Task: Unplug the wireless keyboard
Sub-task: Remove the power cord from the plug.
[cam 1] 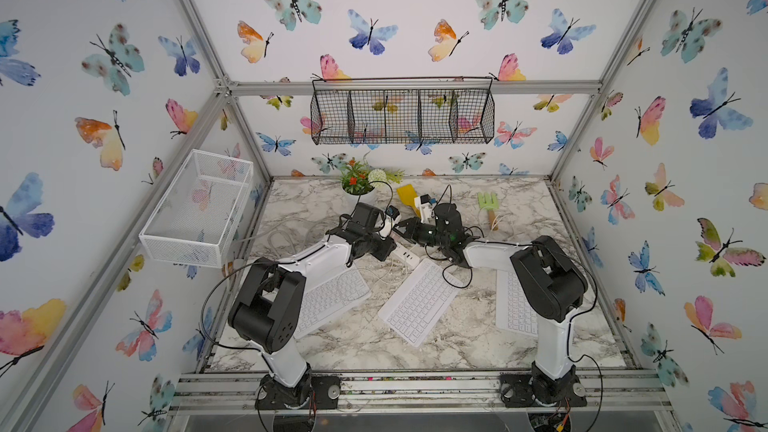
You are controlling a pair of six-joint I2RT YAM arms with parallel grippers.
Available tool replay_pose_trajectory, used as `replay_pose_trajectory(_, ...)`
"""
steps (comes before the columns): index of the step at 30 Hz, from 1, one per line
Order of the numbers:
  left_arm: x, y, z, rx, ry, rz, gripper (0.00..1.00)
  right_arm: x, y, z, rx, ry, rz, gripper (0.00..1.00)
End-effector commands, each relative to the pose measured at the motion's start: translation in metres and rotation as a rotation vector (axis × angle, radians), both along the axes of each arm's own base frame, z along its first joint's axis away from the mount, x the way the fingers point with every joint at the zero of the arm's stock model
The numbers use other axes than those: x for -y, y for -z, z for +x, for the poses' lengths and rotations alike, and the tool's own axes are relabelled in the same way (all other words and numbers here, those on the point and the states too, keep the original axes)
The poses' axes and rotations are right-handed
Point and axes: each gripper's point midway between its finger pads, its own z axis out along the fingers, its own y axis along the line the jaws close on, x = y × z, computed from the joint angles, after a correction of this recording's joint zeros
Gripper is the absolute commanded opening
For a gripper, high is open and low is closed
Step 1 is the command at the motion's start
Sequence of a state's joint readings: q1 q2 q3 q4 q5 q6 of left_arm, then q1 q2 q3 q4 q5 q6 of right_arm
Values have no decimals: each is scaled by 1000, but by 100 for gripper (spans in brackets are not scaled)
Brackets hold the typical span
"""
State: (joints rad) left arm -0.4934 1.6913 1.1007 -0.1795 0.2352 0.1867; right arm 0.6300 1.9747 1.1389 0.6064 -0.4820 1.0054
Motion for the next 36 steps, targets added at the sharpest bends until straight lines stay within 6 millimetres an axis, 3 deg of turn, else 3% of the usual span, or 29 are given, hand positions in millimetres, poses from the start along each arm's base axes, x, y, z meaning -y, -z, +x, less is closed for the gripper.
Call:
replay_pose_trajectory(1, -9, 9, -18, -40, 21, 45, 0, 51, 12, 41, -32, 242, -45, 3)
replay_pose_trajectory(8, -31, 2, -6, -119, -105, -81, 0, 57, 4, 40, -21, 257, 78, 2)
replay_pose_trajectory(13, -31, 8, -4, -129, -101, -54, 0, 56, -8, 35, 34, 272, 131, 2)
replay_pose_trajectory(20, -15, 22, -35, -80, 69, 61, 0, 43, 13, 49, -28, 186, -6, 2)
replay_pose_trajectory(24, -14, 14, -39, -54, 87, 38, 0, 42, 25, 55, -73, 147, -15, 2)
replay_pose_trajectory(28, -14, 15, -42, -76, 81, 40, 0, 47, 23, 59, -61, 173, -16, 2)
replay_pose_trajectory(32, -19, 22, -28, -139, -21, 37, 0, 62, 14, 55, -37, 280, 37, 2)
replay_pose_trajectory(36, -20, 13, -6, -163, -142, -37, 0, 69, -1, 38, 5, 393, 134, 2)
